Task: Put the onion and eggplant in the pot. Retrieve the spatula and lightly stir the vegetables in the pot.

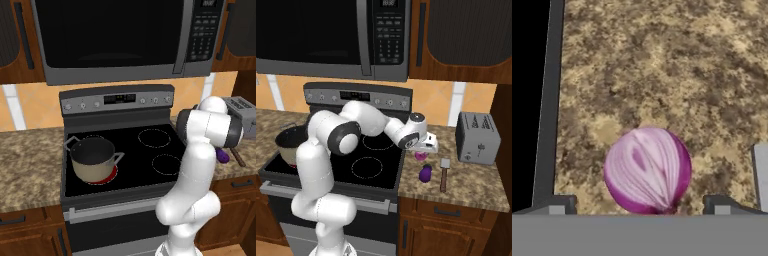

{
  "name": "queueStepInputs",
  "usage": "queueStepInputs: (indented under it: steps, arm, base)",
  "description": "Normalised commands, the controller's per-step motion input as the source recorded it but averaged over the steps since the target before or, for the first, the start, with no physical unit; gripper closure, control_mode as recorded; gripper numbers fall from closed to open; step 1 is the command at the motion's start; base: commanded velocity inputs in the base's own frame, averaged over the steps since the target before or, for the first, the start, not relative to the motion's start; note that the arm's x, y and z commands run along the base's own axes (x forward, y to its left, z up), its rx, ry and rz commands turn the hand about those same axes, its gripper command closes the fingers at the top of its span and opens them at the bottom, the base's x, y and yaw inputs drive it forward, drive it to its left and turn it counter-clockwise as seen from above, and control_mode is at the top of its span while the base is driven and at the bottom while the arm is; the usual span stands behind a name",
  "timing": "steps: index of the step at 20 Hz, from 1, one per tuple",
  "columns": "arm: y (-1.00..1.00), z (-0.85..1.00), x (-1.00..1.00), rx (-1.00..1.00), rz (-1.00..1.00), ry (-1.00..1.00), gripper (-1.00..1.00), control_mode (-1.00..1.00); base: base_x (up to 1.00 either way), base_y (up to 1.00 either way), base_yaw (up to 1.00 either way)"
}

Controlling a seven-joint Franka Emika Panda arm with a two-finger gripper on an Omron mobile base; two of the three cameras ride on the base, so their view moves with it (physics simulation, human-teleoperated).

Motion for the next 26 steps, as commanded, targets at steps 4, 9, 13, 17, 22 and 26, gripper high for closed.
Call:
queueStepInputs:
  steps: [4, 9, 13, 17, 22, 26]
  arm:
    - [0.0, -0.25, 0.34, 0.05, -0.01, 0.0, -1.0, -1.0]
    - [-0.01, -0.38, 0.04, 0.02, -0.01, 0.01, -1.0, -1.0]
    - [0.0, -0.39, -0.02, 0.0, -0.02, 0.0, -1.0, -1.0]
    - [0.17, -0.05, -0.16, 0.0, -0.01, -0.04, 1.0, -1.0]
    - [0.3, 0.64, -0.45, 0.0, -0.01, -0.22, 1.0, -1.0]
    - [0.7, 0.98, -0.76, -0.01, 0.0, -0.27, 1.0, -1.0]
  base:
    - [0.0, 0.0, 0.0]
    - [0.0, 0.0, 0.0]
    - [0.0, 0.0, 0.0]
    - [0.0, 0.0, 0.0]
    - [0.0, 0.0, 0.0]
    - [0.0, 0.0, 0.0]
